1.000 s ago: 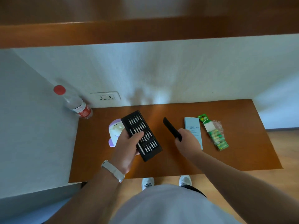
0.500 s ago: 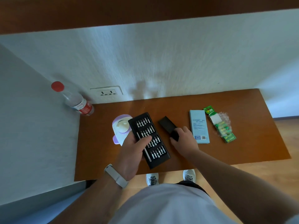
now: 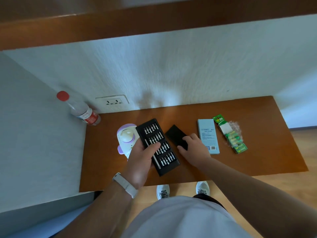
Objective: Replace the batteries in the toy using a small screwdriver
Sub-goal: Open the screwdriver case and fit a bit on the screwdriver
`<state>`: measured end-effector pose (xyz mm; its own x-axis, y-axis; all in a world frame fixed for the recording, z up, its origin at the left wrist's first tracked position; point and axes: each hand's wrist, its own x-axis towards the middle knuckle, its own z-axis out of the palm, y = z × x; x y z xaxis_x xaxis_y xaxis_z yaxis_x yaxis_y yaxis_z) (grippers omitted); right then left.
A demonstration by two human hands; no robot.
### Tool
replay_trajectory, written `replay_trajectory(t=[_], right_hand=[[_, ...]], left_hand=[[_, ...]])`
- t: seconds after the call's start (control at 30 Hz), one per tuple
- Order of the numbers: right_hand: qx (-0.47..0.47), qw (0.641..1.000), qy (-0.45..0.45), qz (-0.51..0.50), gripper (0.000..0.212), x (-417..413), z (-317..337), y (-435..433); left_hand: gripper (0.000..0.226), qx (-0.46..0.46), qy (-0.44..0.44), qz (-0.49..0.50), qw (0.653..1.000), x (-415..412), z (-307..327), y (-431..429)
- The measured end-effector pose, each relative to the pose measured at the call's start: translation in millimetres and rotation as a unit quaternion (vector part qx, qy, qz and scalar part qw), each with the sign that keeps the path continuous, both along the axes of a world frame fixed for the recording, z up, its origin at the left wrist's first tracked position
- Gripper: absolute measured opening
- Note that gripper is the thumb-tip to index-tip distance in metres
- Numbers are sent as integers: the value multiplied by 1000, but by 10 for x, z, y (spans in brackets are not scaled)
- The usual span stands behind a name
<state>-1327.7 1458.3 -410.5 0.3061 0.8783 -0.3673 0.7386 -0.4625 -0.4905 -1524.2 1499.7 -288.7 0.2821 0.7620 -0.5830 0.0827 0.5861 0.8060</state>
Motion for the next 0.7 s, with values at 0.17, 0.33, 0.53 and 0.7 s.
replay_trajectory(t=[0.17,0.33,0.53,0.7], right_hand=[[80,992,99,-25,34,67,584,-79],[167,973,161,-13,20,231,1261,-230],[223,960,147,78,16,430,1806,-337],[220,966,45,129,19,595,1931,-320]], left_hand=[[21,18,-6,-5,1000,105,105,15],[23,30,-26,-29,999,310,213,6],[30,44,-42,-101,993,627,352,-55],[30,52,-55,-153,985,873,450,-133]])
